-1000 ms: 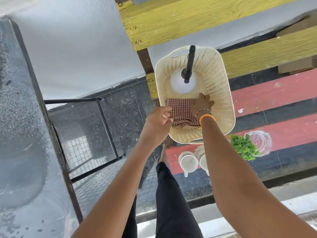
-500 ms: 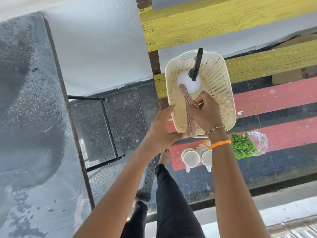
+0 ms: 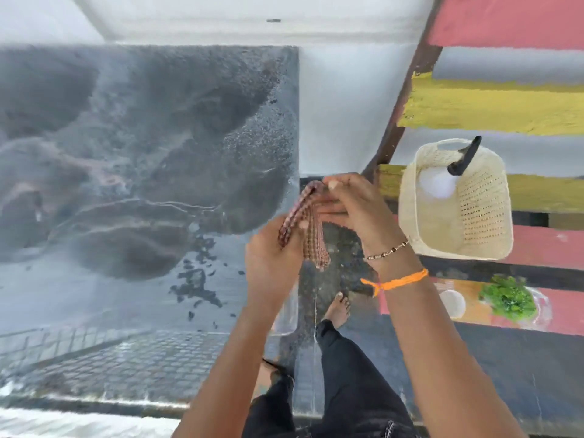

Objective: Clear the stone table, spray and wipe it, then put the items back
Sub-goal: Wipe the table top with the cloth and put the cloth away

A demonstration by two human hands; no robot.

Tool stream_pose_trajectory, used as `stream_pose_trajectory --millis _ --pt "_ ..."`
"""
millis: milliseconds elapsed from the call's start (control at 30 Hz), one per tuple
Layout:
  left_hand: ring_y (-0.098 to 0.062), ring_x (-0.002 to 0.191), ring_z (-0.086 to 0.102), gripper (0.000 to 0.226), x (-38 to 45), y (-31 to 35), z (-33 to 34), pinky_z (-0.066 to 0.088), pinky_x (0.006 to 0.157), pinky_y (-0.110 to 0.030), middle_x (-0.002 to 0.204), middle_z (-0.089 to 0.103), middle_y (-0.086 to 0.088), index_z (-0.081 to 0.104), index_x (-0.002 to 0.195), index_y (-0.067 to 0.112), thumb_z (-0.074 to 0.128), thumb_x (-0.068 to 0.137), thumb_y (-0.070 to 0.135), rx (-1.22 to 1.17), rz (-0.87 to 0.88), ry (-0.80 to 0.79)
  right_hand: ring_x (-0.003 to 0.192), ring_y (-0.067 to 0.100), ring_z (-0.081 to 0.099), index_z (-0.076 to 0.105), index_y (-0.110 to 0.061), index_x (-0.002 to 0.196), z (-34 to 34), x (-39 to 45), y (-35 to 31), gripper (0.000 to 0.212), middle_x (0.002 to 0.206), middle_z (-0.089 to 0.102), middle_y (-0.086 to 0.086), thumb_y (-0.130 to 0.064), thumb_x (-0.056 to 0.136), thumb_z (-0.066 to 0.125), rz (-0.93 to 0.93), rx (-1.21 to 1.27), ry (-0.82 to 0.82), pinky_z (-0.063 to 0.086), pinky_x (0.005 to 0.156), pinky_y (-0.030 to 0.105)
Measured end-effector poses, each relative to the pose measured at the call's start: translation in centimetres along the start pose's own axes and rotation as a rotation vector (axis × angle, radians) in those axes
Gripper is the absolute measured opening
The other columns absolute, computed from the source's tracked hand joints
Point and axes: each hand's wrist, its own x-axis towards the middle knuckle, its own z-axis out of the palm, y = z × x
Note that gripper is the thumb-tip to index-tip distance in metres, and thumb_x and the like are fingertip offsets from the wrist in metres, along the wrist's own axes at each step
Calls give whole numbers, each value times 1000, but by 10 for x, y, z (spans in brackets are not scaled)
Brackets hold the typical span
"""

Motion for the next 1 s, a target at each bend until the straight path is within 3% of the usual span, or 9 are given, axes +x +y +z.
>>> stream_pose_trajectory --millis 100,200,300,433,533,633,733,833,1000 --pt "-18 55 47 41 -17 -23 -72 48 53 -47 62 57 -23 58 73 -4 53 83 35 -64 -155 113 62 2 62 56 -5 101 64 -25 13 19 83 65 8 0 94 40 -48 -176 -170 50 64 15" --pt "-21 60 51 35 -32 -47 -135 49 62 -38 65 58 -16 62 76 -6 59 85 28 -162 -288 202 93 12 56 57 -5 110 124 -50 39 20 108 63 13 -2 90 51 -123 -389 -402 43 81 21" --pt "-28 64 56 33 -51 -71 -189 48 67 -42 70 62 -18 62 79 -7 58 85 25 -269 -370 276 115 12 52 48 -15 122 179 -77 72 47 122 55 3 -6 80 68 -162 -414 -633 42 99 21" --pt "-23 66 62 26 -71 -93 -248 51 67 -41 66 65 -4 64 72 6 57 84 28 -325 -428 415 117 -3 47 33 -28 137 247 -97 103 81 129 47 -15 -18 71 78 -331 -562 -791 40 99 14" --pt "-25 82 67 40 -72 -101 -280 53 85 -46 82 72 -10 68 86 7 55 79 44 -393 -437 412 96 -12 51 42 -24 130 293 -95 118 60 114 57 -12 3 79 60 -441 -526 -680 38 86 3" --pt "-20 94 65 47 -66 -110 -308 49 92 -44 93 71 -5 68 92 16 47 77 55 -360 -363 384 76 2 53 45 -13 118 335 -79 126 43 91 58 -1 11 83 49 -339 -446 -553 40 70 9" --pt "-12 94 64 29 -50 -120 -334 50 89 -34 93 70 5 68 93 28 47 86 46 -369 -240 365 69 5 53 42 -12 100 377 -57 127 31 82 52 2 15 85 51 -106 -204 -523 43 66 16" --pt "-12 98 62 24 -21 -136 -363 48 91 -33 102 68 1 69 101 17 49 93 29 -330 -189 361 66 10 63 50 -3 102 418 -33 128 29 80 62 8 16 80 51 110 107 -557 52 65 24" --pt "-13 100 59 22 40 -172 -417 46 88 -23 106 65 -5 68 100 10 53 92 23 -189 -188 385 66 16 68 57 -8 92 483 20 113 20 78 70 8 9 83 54 228 182 -421 58 64 28"
